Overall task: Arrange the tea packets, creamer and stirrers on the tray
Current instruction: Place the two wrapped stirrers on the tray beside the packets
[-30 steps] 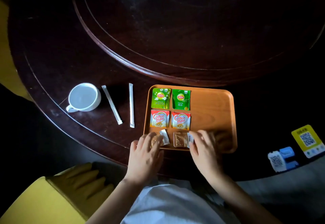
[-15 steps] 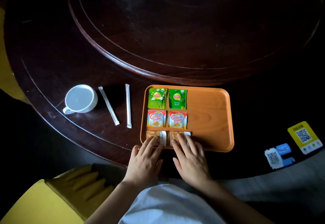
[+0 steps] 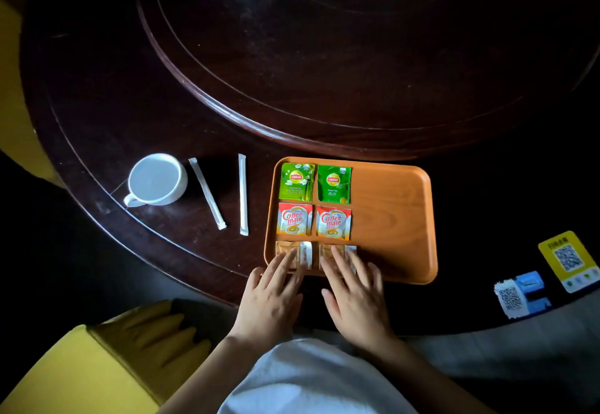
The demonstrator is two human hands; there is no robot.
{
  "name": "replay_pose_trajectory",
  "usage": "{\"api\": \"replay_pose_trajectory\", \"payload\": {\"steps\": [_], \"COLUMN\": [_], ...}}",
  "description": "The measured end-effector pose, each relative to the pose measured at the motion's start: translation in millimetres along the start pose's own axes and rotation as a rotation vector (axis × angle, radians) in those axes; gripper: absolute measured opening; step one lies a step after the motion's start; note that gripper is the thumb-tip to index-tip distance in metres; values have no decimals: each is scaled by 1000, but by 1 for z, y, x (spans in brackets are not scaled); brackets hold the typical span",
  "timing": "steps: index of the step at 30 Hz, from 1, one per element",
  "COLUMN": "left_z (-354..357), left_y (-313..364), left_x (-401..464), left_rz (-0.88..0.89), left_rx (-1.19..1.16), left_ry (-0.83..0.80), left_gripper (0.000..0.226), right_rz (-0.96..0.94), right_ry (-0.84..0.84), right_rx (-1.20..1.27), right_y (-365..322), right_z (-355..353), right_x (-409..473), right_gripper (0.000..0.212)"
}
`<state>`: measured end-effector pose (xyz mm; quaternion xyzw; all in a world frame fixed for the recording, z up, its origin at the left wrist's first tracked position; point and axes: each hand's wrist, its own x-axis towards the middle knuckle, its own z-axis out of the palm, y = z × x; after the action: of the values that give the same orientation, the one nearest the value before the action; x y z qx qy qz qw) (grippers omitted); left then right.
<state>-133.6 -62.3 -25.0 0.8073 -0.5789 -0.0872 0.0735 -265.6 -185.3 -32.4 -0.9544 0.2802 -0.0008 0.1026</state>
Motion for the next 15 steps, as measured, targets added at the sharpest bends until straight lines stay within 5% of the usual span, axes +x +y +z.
{"api": "replay_pose_trajectory", "payload": {"steps": [3, 7, 12, 15], "left_z": [-8, -26, -32, -29], "left_y": [-17, -56, -111, -129], "left_x": [-2, 14, 49, 63], "left_rz": [-59, -543, -1057, -1135], "left_rx": [-123, -272, -426, -425], "left_ry": [202, 368, 327, 218], "left_gripper": [37, 20, 15, 24], "right_rz": [-3, 21, 132, 235], "right_ry": [90, 56, -113, -205], "right_rx": [199, 344, 489, 489], "right_y": [-4, -25, -74, -99], "right_z": [-11, -27, -24, -12], "right_x": [13, 62, 144, 179], "right_gripper": [35, 10, 16, 16]}}
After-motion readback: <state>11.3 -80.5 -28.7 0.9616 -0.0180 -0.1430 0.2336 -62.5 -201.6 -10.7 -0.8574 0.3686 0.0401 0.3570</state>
